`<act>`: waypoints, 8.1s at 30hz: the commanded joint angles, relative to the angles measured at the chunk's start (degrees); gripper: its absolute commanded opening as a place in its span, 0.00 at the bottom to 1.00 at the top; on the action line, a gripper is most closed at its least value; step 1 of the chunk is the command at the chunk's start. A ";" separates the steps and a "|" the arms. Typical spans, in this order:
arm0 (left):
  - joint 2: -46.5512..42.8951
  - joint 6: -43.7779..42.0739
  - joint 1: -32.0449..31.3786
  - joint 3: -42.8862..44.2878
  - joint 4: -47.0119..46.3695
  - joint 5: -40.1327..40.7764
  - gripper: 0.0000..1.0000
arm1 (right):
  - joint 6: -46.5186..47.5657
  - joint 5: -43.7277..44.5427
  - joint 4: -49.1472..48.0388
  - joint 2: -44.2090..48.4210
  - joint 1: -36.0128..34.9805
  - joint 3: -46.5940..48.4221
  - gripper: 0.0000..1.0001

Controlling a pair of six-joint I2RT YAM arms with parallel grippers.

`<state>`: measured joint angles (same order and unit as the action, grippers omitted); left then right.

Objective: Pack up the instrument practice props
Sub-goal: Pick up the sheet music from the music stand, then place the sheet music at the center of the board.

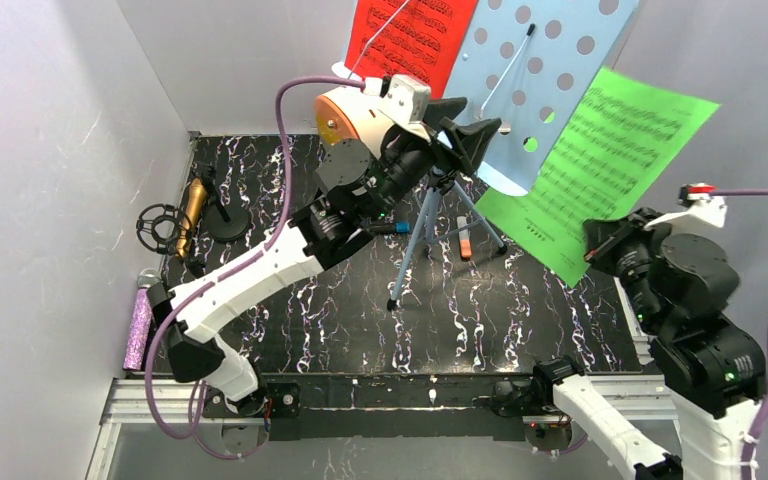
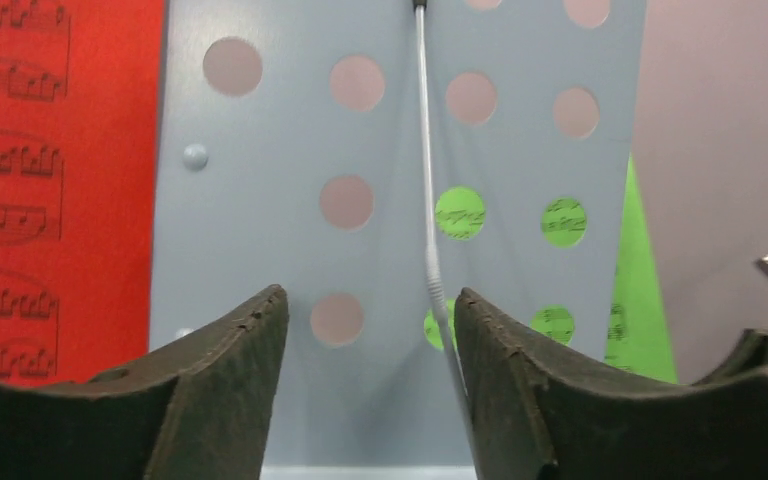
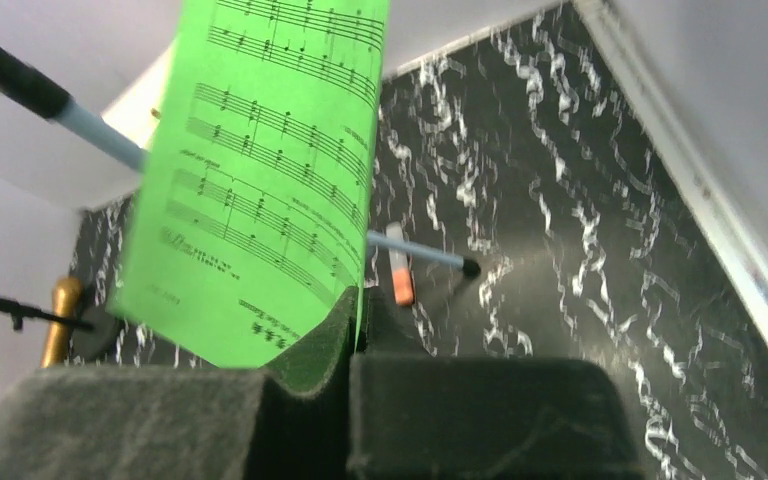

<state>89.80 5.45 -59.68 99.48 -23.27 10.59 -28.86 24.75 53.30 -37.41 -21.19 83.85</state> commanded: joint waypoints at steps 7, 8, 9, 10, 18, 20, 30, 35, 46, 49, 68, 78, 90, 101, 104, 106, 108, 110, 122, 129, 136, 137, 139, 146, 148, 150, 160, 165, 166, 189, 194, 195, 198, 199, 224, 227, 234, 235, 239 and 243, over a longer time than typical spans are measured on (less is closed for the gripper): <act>-18.20 -0.27 0.97 -15.23 10.53 0.69 0.76 | -4.59 -14.91 1.55 -2.35 -0.37 -8.89 0.01; -20.06 -0.27 0.97 -17.04 11.54 0.77 0.77 | -4.62 -15.85 1.18 -2.36 -0.37 -9.94 0.01; -21.77 -0.16 0.97 -19.03 12.62 1.10 0.78 | -4.68 -16.53 0.79 -2.36 -0.35 -10.67 0.01; -23.31 -0.10 0.97 -20.76 13.42 1.30 0.80 | -4.73 -16.91 0.56 -2.39 -0.34 -11.27 0.01; -30.02 -1.83 0.97 -32.58 15.18 -2.97 0.83 | -4.70 -21.62 -1.76 -3.10 -0.39 -15.01 0.01; -31.22 -3.31 0.97 -36.42 14.42 -5.60 0.84 | -4.80 -21.74 -1.88 -2.90 -0.34 -15.72 0.01; -34.19 -0.95 0.97 -39.68 26.62 8.46 0.86 | -4.59 -18.26 -2.39 -7.17 -0.35 -19.53 0.01; -35.51 -0.37 0.97 -42.17 30.94 9.50 0.87 | -6.57 -16.68 -1.31 -9.14 -0.34 -21.51 0.01; -34.20 -1.61 2.73 -33.49 47.46 29.08 0.98 | -11.95 -3.73 -4.34 -11.92 -0.29 -24.02 0.01; -35.99 -4.88 3.66 -37.93 42.68 29.79 0.98 | -13.46 -1.18 -6.97 -12.58 -0.28 -24.13 0.01; -46.49 -8.18 20.56 -57.21 26.09 -3.15 0.98 | -14.67 -6.50 -8.94 -13.36 0.39 -25.24 0.01; -43.69 -11.71 14.69 -59.85 15.62 -21.17 0.94 | -16.12 -18.95 -6.97 -9.85 0.36 -23.52 0.01; -34.04 -29.70 -5.47 -61.50 0.28 -8.75 0.95 | -18.91 -28.41 -8.95 -7.76 0.39 -24.35 0.01; -18.89 -43.67 -16.41 -63.16 -19.39 -2.16 0.94 | -20.78 -31.11 -10.98 -4.58 0.42 -27.21 0.01; -13.83 -46.72 -19.30 -63.13 -26.75 2.22 0.92 | -20.90 -31.43 -11.39 -3.90 0.39 -27.58 0.01; -10.98 -47.23 -20.05 -62.56 -30.21 4.65 0.88 | -20.99 -31.50 -11.40 -3.58 0.45 -27.77 0.01; -8.52 -47.77 -20.52 -62.14 -33.62 6.75 0.83 | -20.97 -31.67 -11.21 -3.42 0.37 -27.97 0.01; -6.41 -48.51 -20.86 -62.23 -38.02 8.90 0.78 | -21.05 -31.70 -10.80 -3.32 0.39 -28.10 0.01; 1.16 -52.15 -21.09 -60.65 -46.15 11.49 0.59 | -21.63 -31.71 -10.41 -2.71 0.36 -28.20 0.01; 4.73 -53.58 -21.14 -59.33 -48.59 12.09 0.45 | -21.68 -31.42 -10.08 -2.59 0.38 -28.18 0.01; 4.15 -53.97 -21.09 -59.44 -48.72 12.87 0.23 | -21.58 -30.21 -9.77 -1.84 0.37 -28.89 0.01; 3.93 -53.92 -21.03 -59.56 -48.74 12.88 0.20 | -21.59 -30.29 -9.87 -1.87 0.36 -28.95 0.01; 3.51 -53.61 -21.17 -59.87 -48.74 13.00 0.16 | -21.59 -30.34 -9.97 -1.88 0.38 -29.06 0.02; -0.60 -52.74 -21.18 -61.80 -48.49 13.43 0.02 | -21.46 -29.64 -9.83 -1.70 0.36 -29.11 0.10; -2.67 -52.05 -21.18 -62.39 -47.44 13.59 0.00 | -21.12 -29.37 -9.79 -1.70 0.41 -28.99 0.23; -5.27 -50.88 -21.14 -62.41 -44.19 14.00 0.00 | -20.36 -29.59 -10.15 -1.55 0.37 -28.71 0.38; -18.92 -44.10 -21.05 -52.44 -4.70 17.81 0.00 | -12.04 -29.52 -7.87 -3.33 0.36 -22.16 0.87; -23.57 -42.46 -20.18 -46.08 14.88 20.31 0.00 | -7.41 -28.46 -5.43 -5.09 0.36 -18.56 0.96; -24.37 -42.27 -20.01 -44.76 18.41 20.88 0.00 | -6.97 -28.41 -5.40 -5.25 0.38 -18.33 0.97; -35.81 -43.22 5.19 -41.40 45.02 20.32 0.00 | -4.63 -26.93 -9.46 -8.05 0.40 -21.51 0.99; -30.91 -44.99 14.82 -43.74 37.42 18.05 0.00 | -3.73 -28.15 -9.75 -8.17 0.36 -22.27 0.99; -29.59 -45.73 16.99 -42.99 36.31 17.01 0.00 | -3.56 -28.30 -9.85 -8.14 0.40 -22.49 0.99; -24.18 -48.58 24.28 -39.33 33.40 12.30 0.00 | -3.18 -29.51 -10.80 -8.21 0.38 -23.10 0.99; -22.25 -50.33 26.76 -37.58 32.54 11.39 0.00 | -3.03 -29.95 -11.10 -8.27 0.40 -23.34 0.99; -33.96 -59.59 32.71 -56.14 29.77 -1.13 0.00 | -1.19 -26.91 -11.32 -4.42 0.42 -26.29 0.99; -35.49 -58.03 32.70 -61.74 27.55 -2.33 0.00 | -0.99 -26.95 -11.71 -4.44 0.37 -26.41 0.99; -34.74 -58.88 32.61 -70.42 20.66 -5.77 0.00 | -0.76 -26.40 -11.98 -3.86 0.37 -27.76 0.99; -34.37 -59.46 32.61 -71.60 19.26 -6.25 0.00 | -0.76 -26.44 -11.99 -3.78 0.36 -28.00 0.99; -31.97 -60.32 32.61 -74.92 13.88 -6.49 0.00 | -0.76 -26.18 -12.20 -3.31 0.39 -28.63 0.99; -25.18 -62.10 32.61 -75.49 9.47 -3.63 0.00 | -0.76 -26.71 -12.79 -3.15 0.37 -29.50 0.99</act>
<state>60.03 -54.76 -27.11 24.77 -6.92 5.58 -30.39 -2.04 43.09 -41.34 -21.02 54.92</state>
